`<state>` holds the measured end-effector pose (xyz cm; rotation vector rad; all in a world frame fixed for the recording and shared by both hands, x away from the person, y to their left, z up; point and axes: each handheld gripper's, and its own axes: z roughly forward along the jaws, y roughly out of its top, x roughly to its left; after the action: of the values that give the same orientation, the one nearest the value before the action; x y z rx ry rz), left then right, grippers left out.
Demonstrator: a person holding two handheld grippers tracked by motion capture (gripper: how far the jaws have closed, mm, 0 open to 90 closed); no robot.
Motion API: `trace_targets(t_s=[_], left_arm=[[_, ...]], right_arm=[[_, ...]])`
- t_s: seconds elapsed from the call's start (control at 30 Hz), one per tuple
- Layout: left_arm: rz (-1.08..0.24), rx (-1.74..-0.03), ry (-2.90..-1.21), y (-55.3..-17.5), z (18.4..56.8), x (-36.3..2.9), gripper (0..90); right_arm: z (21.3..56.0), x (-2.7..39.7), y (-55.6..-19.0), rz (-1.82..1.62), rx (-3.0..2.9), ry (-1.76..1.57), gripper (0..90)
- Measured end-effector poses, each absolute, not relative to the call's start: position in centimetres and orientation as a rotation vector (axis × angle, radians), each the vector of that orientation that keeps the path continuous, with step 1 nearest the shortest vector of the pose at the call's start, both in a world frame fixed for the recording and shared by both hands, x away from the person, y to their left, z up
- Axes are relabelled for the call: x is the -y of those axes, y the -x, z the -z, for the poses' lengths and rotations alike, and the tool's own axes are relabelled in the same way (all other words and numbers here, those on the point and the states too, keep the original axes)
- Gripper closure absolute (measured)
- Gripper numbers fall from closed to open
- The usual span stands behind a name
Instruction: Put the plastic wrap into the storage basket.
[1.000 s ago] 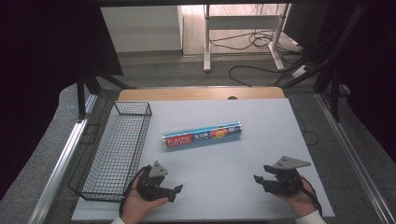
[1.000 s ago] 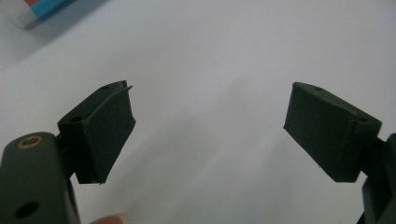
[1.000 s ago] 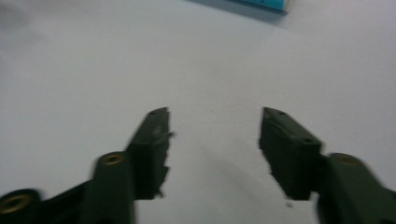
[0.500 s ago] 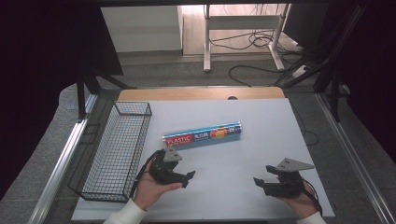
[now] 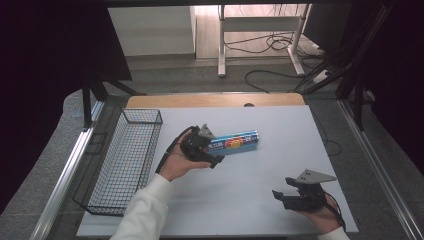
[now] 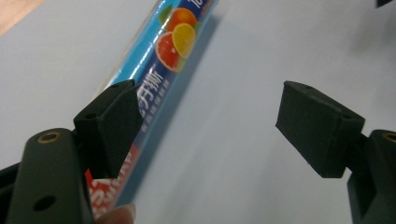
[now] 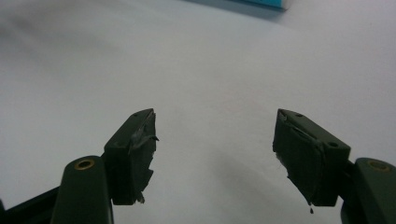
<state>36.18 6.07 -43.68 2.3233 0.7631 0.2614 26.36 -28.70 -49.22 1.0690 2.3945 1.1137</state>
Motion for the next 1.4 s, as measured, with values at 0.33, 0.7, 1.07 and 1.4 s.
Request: trace_targets(t_s=[0.33, 0.7, 1.07, 1.4], left_arm=[[-0.234, -0.768, -2.379, -41.3, 45.1, -4.7, 24.2], [-0.177, -0.788, -2.454, -44.5, 47.2, -4.5, 25.1], [-0.110, -0.746, -2.597, -46.1, 49.8, -3.8, 20.0], [-0.131, -0.710, -2.676, -46.3, 50.0, -3.4, 22.4]], right_arm=[[49.5, 28.4, -26.4, -1.105, -2.410, -1.051, 30.9], [49.5, 28.6, -26.4, -1.102, -2.407, -1.059, 31.2], [49.8, 28.6, -26.6, -1.089, -2.413, -1.066, 31.3], [50.0, 28.5, -26.6, -1.071, -2.418, -1.071, 31.5]])
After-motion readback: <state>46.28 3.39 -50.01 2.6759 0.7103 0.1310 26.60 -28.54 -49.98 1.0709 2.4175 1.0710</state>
